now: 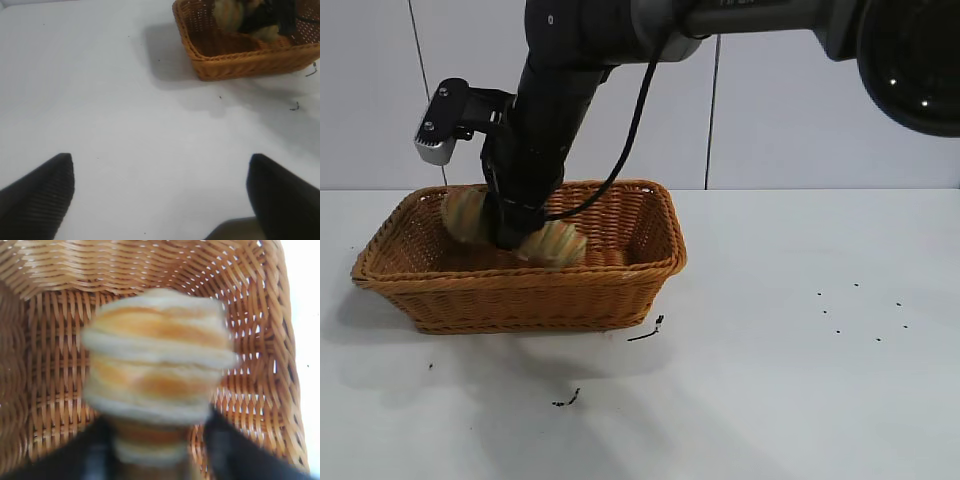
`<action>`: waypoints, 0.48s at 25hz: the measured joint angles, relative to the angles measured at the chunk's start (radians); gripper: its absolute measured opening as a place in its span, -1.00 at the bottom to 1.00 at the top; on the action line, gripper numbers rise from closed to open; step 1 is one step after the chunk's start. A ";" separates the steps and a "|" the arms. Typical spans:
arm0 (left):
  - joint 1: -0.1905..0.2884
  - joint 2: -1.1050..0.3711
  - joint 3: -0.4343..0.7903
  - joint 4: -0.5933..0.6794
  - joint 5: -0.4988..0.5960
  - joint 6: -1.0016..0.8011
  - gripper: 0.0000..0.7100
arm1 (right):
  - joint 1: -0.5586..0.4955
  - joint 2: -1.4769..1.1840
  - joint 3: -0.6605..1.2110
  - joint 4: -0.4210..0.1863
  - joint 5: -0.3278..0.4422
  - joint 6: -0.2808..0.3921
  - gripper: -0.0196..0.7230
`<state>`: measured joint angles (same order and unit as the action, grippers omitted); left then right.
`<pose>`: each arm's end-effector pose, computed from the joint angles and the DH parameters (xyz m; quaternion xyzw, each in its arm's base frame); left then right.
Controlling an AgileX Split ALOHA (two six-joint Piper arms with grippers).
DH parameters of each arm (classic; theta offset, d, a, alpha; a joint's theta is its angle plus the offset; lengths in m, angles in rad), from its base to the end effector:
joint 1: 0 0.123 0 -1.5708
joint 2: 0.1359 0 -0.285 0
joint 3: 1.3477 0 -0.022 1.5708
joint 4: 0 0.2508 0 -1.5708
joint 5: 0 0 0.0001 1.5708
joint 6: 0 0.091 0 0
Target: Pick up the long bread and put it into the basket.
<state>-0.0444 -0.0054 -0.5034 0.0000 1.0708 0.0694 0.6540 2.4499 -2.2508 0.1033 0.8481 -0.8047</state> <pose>-0.0065 0.0003 0.2774 0.0485 0.8522 0.0065 0.5209 0.4290 0.3377 0.1930 -0.6191 0.7241 0.0245 0.3030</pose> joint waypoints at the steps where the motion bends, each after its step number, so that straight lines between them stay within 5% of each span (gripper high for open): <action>1: 0.000 0.000 0.000 0.000 0.000 0.000 0.96 | -0.008 -0.015 0.000 0.001 0.008 0.047 0.92; 5: 0.000 0.000 0.000 0.000 0.000 0.000 0.96 | -0.048 -0.095 -0.001 -0.010 0.089 0.370 0.92; 8: 0.000 0.000 0.000 0.000 0.000 0.000 0.96 | -0.095 -0.140 -0.002 -0.018 0.177 0.551 0.92; 12: 0.000 0.000 0.000 0.000 0.000 0.000 0.96 | -0.179 -0.157 -0.004 -0.030 0.246 0.676 0.92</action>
<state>-0.0444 -0.0054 -0.5034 0.0000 1.0708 0.0694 0.4754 2.2930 -2.2546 0.0734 1.0937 -0.1288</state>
